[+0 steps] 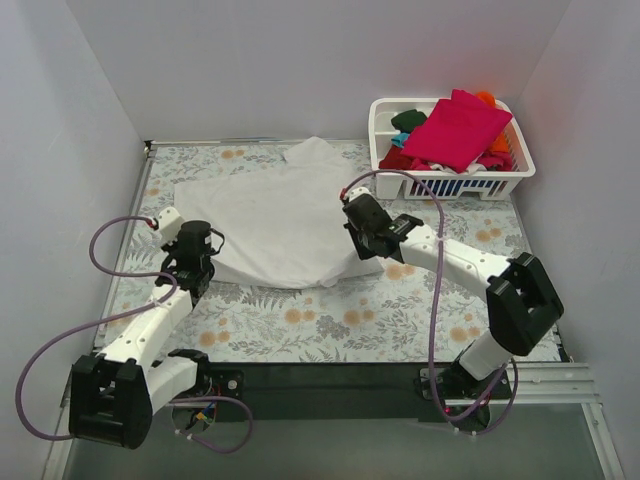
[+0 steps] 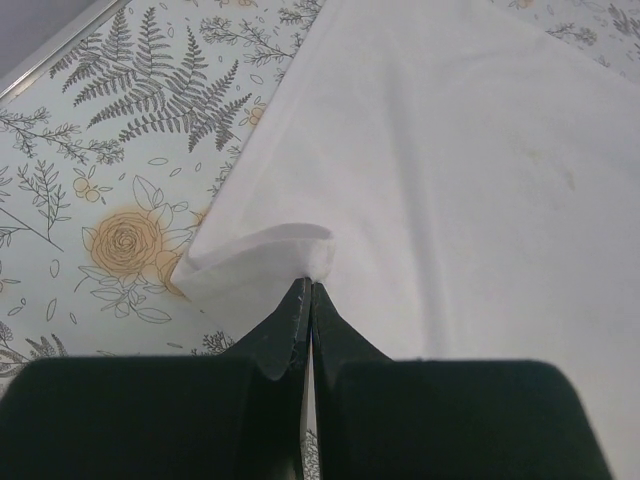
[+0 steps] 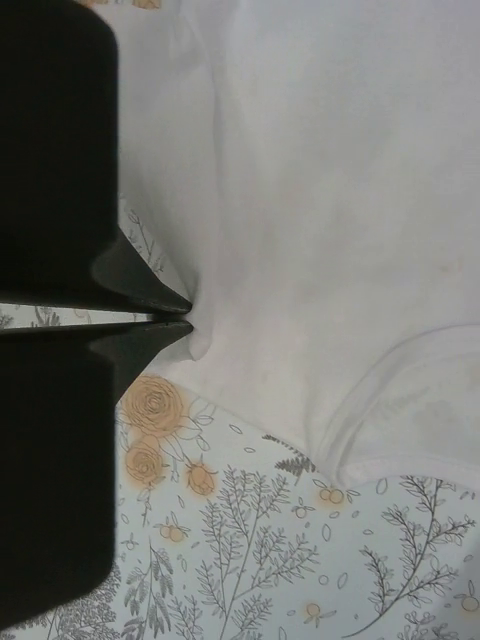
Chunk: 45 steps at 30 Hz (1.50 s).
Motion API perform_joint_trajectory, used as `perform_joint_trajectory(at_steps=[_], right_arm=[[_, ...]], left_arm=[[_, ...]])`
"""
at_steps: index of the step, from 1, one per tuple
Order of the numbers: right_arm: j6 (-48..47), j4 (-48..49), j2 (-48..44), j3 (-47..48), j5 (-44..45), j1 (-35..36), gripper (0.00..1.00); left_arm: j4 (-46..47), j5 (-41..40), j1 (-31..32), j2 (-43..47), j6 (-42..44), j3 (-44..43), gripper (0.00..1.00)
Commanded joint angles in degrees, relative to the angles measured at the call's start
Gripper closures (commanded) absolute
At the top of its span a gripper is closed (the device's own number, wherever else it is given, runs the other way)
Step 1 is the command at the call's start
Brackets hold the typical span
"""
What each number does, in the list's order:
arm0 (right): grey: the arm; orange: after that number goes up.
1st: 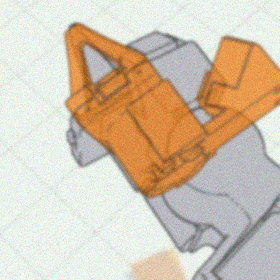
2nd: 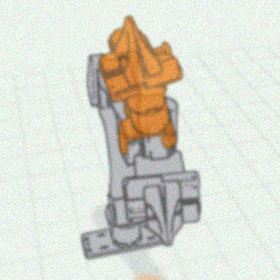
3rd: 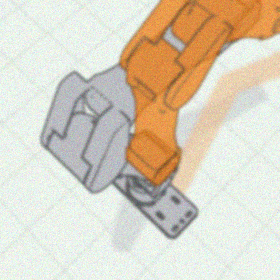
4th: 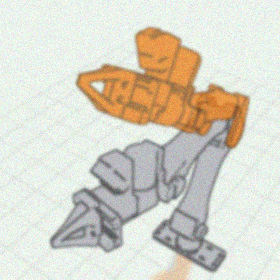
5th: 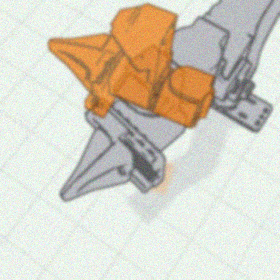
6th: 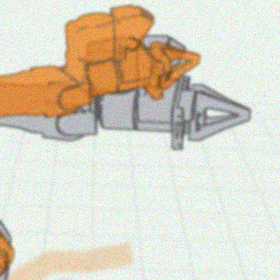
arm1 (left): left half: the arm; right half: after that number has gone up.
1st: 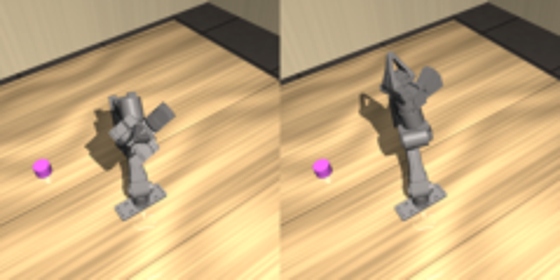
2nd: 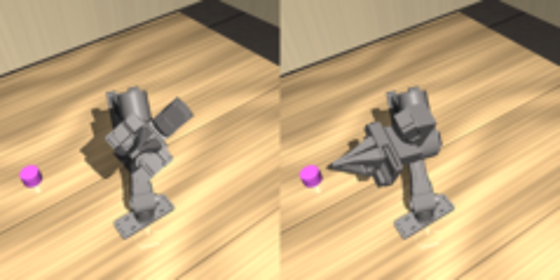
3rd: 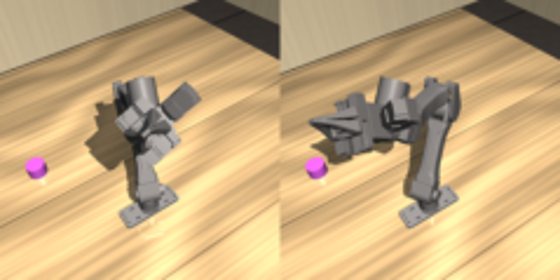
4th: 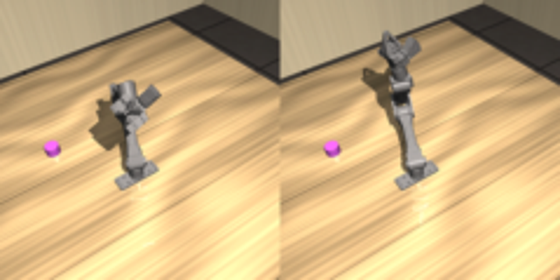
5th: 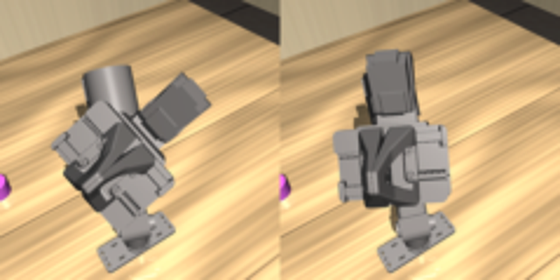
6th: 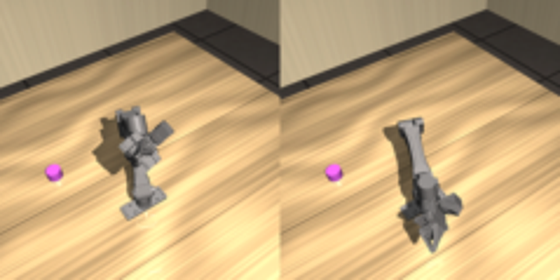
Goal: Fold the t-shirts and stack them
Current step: Fold the tshirt
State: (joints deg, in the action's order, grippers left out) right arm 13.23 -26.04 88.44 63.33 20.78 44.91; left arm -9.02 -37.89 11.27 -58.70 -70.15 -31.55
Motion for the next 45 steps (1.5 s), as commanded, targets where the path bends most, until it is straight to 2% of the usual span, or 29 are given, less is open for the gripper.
perform_joint_trajectory(at_steps=[1, 5, 14, 29, 45], right_arm=[[-3.9, 0.1, 4.2, 5.5, -0.9, -2.7, 0.99], [-5.8, 0.1, 11.1, 13.4, -2.4, -4.5, 0.99], [-8.9, -0.9, 23.2, 27.3, -5.7, -8.7, 0.99], [-12.2, -7.1, 36.0, 48.5, -7.9, -12.0, 0.99], [-12.3, -8.7, 43.0, 55.1, -9.6, -14.6, 0.99]], left_arm=[[4.2, 2.5, -3.3, -1.8, 2.6, -1.9, 1.00], [5.5, 4.4, -5.0, -6.8, 3.4, -3.5, 1.00], [6.9, 6.2, -8.6, -12.1, 5.3, -6.6, 1.00], [8.2, 8.7, -14.9, -21.8, 7.0, -11.1, 1.00], [8.8, 10.6, -17.1, -30.0, 9.8, -17.3, 1.00]])
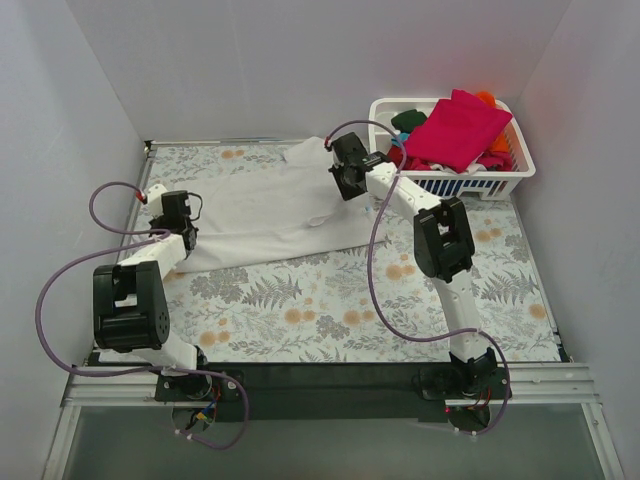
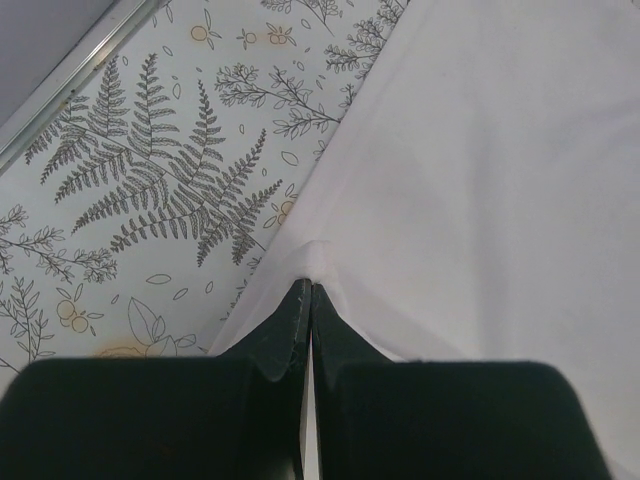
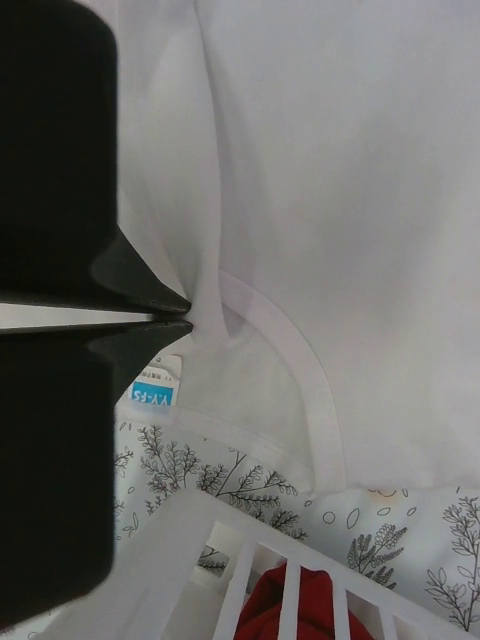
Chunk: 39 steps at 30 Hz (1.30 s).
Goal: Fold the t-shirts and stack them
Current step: Fold the tshirt
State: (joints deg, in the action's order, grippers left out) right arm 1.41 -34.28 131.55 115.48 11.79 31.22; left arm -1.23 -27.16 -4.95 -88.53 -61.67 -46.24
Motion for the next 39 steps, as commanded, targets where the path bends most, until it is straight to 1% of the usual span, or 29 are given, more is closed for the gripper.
perform_joint_trajectory(at_steps=[1, 7, 12, 14, 15, 16, 18, 19, 20, 21, 22, 23, 24, 26, 27, 29, 30, 32, 33, 35, 36, 39], right_arm=[[-0.4, -0.4, 0.1, 3.3, -0.8, -1.0, 0.99], [-0.3, -0.3, 1.9, 5.3, -1.0, -1.5, 0.99], [-0.1, -0.3, 4.0, 9.8, -2.5, -2.0, 0.99], [0.5, -0.3, 4.9, 11.4, -3.7, -2.4, 0.90], [0.7, -0.1, 5.0, 12.5, -3.9, -2.6, 0.72], [1.0, -0.1, 5.1, 12.8, -4.1, -2.7, 0.63], [1.4, 0.0, 4.1, 12.8, -3.9, -2.7, 0.49], [1.5, 1.0, 3.2, 11.3, -4.0, -2.7, 0.47], [1.5, 1.7, 1.0, 9.8, -4.4, -2.7, 0.45], [1.5, 2.5, -0.3, 8.2, -4.8, -2.6, 0.43], [1.6, 4.1, -2.8, 4.6, -5.5, -2.5, 0.42], [1.6, 4.8, -3.8, 2.9, -6.9, -2.3, 0.41], [1.7, 5.4, -4.8, 1.3, -7.5, -1.8, 0.41], [1.5, 6.6, -7.2, -3.4, -8.7, -0.8, 0.41], [1.4, 6.8, -7.7, -5.0, -9.1, 0.7, 0.42], [1.1, 8.0, -9.2, -9.2, -10.4, 2.3, 0.42], [1.1, 8.5, -9.6, -10.4, -10.4, 3.9, 0.43], [1.2, 9.3, -10.0, -12.5, -10.6, 5.4, 0.44], [1.2, 9.7, -9.9, -12.7, -10.7, 6.4, 0.46], [1.4, 9.8, -8.9, -12.7, -11.3, 7.1, 0.49], [1.5, 9.7, -8.5, -12.3, -11.4, 7.5, 0.52], [1.8, 9.6, -6.5, -10.7, -13.5, 7.9, 0.58]], left_arm=[[0.9, 0.0, -1.0, -0.8, 1.4, -2.8, 1.00], [-0.4, 0.3, -1.9, -3.0, 1.0, -3.4, 1.00], [0.3, 1.1, -2.4, -4.1, 1.3, -4.2, 1.00], [0.3, 1.1, -2.5, -4.8, 1.4, -5.1, 0.99], [0.1, 1.1, -2.5, -4.9, 1.4, -5.4, 0.95], [-0.2, 1.1, -2.4, -4.7, 1.3, -5.7, 0.85], [-0.3, 1.2, -2.5, -3.9, 0.7, -6.1, 0.76], [-0.1, 1.3, -2.5, -2.5, 0.4, -6.1, 0.68], [0.0, 1.6, -2.4, -1.7, 0.1, -6.1, 0.56], [0.1, 1.9, -2.4, -0.8, -0.6, -6.0, 0.51], [0.4, 2.5, -2.3, 0.6, -0.9, -6.0, 0.47], [0.4, 3.6, -2.3, 1.2, -1.1, -5.9, 0.41], [0.7, 3.8, -1.6, 1.9, -1.4, -5.7, 0.39], [0.9, 3.7, -0.1, 2.9, -1.4, -5.2, 0.37], [0.9, 3.5, 1.9, 3.3, -1.4, -4.5, 0.35], [0.9, 3.5, 4.1, 3.4, -2.0, -3.5, 0.34], [2.4, 3.6, 7.5, 3.6, -2.2, -3.0, 0.34], [3.2, 3.3, 10.0, 3.9, -2.8, -1.2, 0.33], [3.4, 3.5, 11.9, 4.2, -3.0, -0.7, 0.33], [4.1, 6.1, 12.9, 4.5, -4.1, 0.8, 0.32], [4.6, 6.8, 13.8, 5.0, -4.2, 1.3, 0.32], [4.9, 6.0, 15.7, 5.9, -4.5, 2.8, 0.31]])
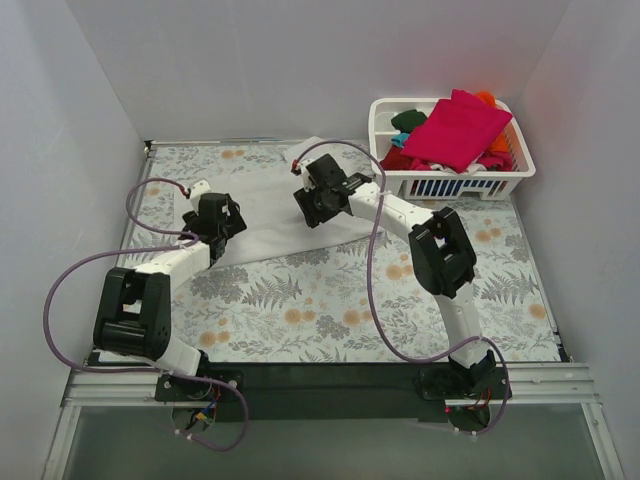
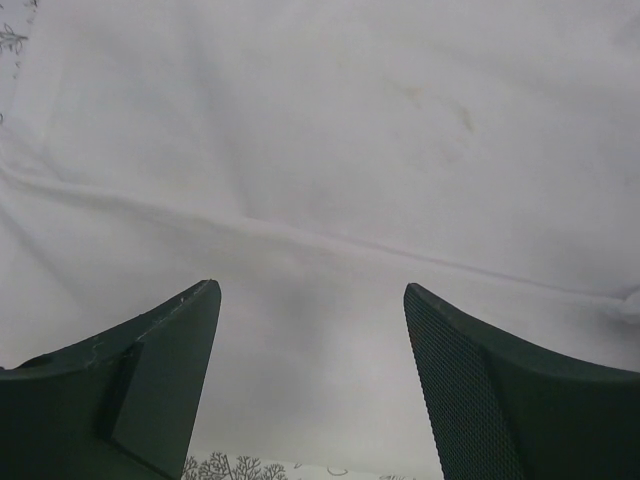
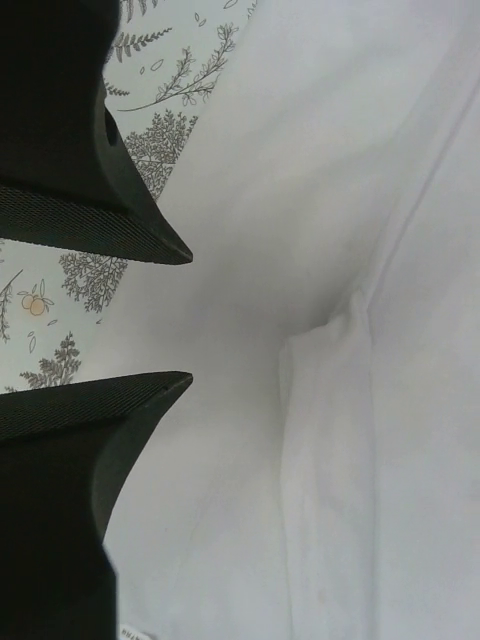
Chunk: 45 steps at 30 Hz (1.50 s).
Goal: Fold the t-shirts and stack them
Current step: Fold the tshirt
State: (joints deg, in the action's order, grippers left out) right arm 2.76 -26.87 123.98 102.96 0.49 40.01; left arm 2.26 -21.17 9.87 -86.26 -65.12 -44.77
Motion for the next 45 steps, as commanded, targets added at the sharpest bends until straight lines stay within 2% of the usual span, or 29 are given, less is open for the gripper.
perform_joint_trajectory(at_steps=[1, 6, 13, 17, 20, 21, 22, 25, 29, 35, 45], right_arm=[[0.4, 2.2, 2.1, 2.2, -2.5, -0.9, 0.59], [0.7, 0.0, 6.8, 7.8, -2.3, -0.9, 0.60], [0.4, -2.8, 16.4, 21.7, -2.2, -1.2, 0.59], [0.7, -0.7, 16.6, 25.3, 4.1, -1.2, 0.59], [1.0, 5.7, 12.3, 21.1, 4.5, -1.3, 0.58], [1.3, 7.7, 10.6, 16.4, 4.3, -1.3, 0.57], [1.5, 12.4, 7.4, 14.3, 4.1, -1.4, 0.57], [1.4, 17.3, 3.1, 8.9, 4.1, -1.3, 0.55], [0.8, 17.3, 0.5, 5.4, 5.3, -1.3, 0.54], [0.5, 17.4, -5.1, -7.6, 8.9, -1.3, 0.53], [3.0, 17.4, -13.9, -25.0, 16.9, -1.4, 0.53]], left_arm=[[1.7, 0.2, 0.9, 3.9, -1.1, 1.7, 0.31], [1.7, 1.0, 1.6, 5.3, -1.1, 3.2, 0.31], [1.2, 0.0, 1.6, 8.3, -0.4, 4.7, 0.31], [0.8, -0.8, 1.6, 9.0, -0.4, 5.0, 0.30], [0.8, -1.0, 1.6, 9.2, -0.4, 5.2, 0.30], [0.8, -1.0, 1.6, 9.2, -0.4, 5.2, 0.30], [0.8, -1.0, 1.6, 9.1, -0.4, 5.2, 0.30], [0.8, -1.1, 1.6, 8.9, -0.4, 5.3, 0.30], [1.3, -0.5, 1.6, 8.3, -0.6, 5.6, 0.30], [2.7, 1.8, 2.1, 5.7, -1.1, 5.0, 0.30], [3.6, 1.7, 9.3, -1.1, -1.1, 2.1, 0.30]])
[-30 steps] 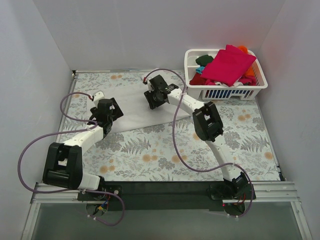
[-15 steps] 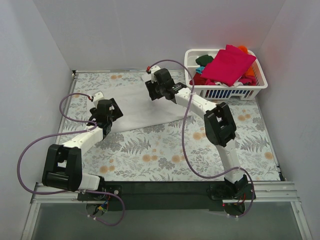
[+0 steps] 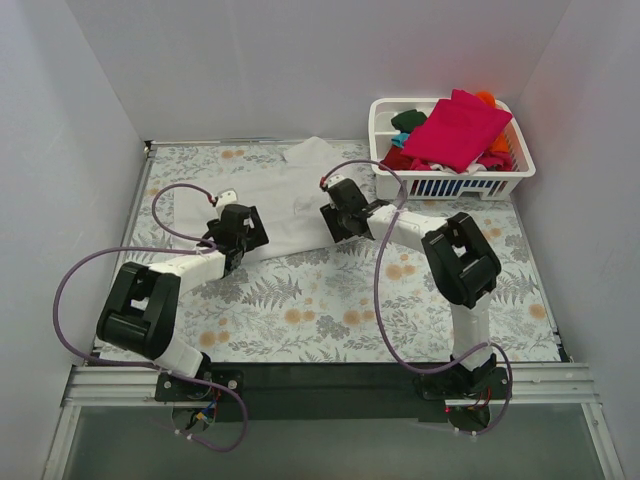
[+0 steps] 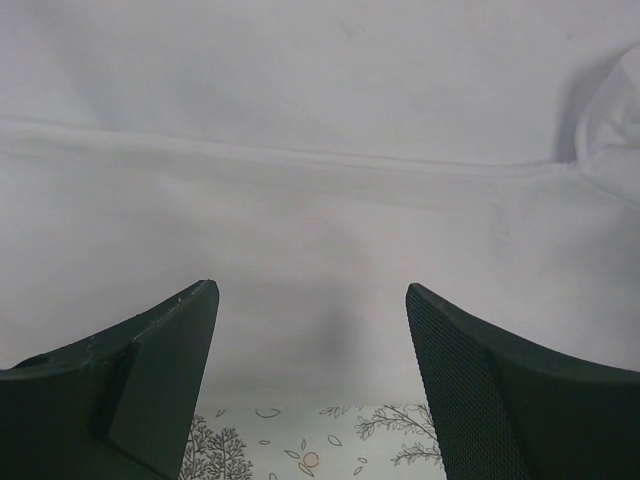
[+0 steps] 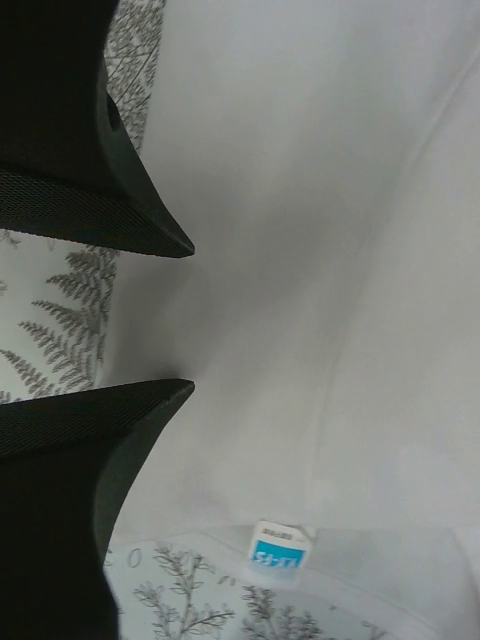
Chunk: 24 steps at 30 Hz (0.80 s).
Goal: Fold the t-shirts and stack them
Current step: Fold the tshirt
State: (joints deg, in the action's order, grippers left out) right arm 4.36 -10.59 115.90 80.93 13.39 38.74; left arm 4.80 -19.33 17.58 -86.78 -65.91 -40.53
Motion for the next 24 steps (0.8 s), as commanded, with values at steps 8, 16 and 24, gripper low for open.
perform_joint_trajectory(at_steps=[8, 16, 24], right_arm=[[4.4, 1.1, -9.5, -11.3, 5.6, -2.1, 0.52], [5.3, 2.1, -11.5, -16.1, 3.9, -6.3, 0.52], [5.4, 2.4, -14.9, -19.3, 0.5, -7.1, 0.53]], left_arm=[[1.2, -0.3, 2.4, -1.7, -0.5, -1.8, 0.30], [0.7, -3.0, 2.4, -0.8, -0.1, -0.5, 0.29], [0.4, -3.3, 2.4, 1.3, 0.0, 0.2, 0.28]])
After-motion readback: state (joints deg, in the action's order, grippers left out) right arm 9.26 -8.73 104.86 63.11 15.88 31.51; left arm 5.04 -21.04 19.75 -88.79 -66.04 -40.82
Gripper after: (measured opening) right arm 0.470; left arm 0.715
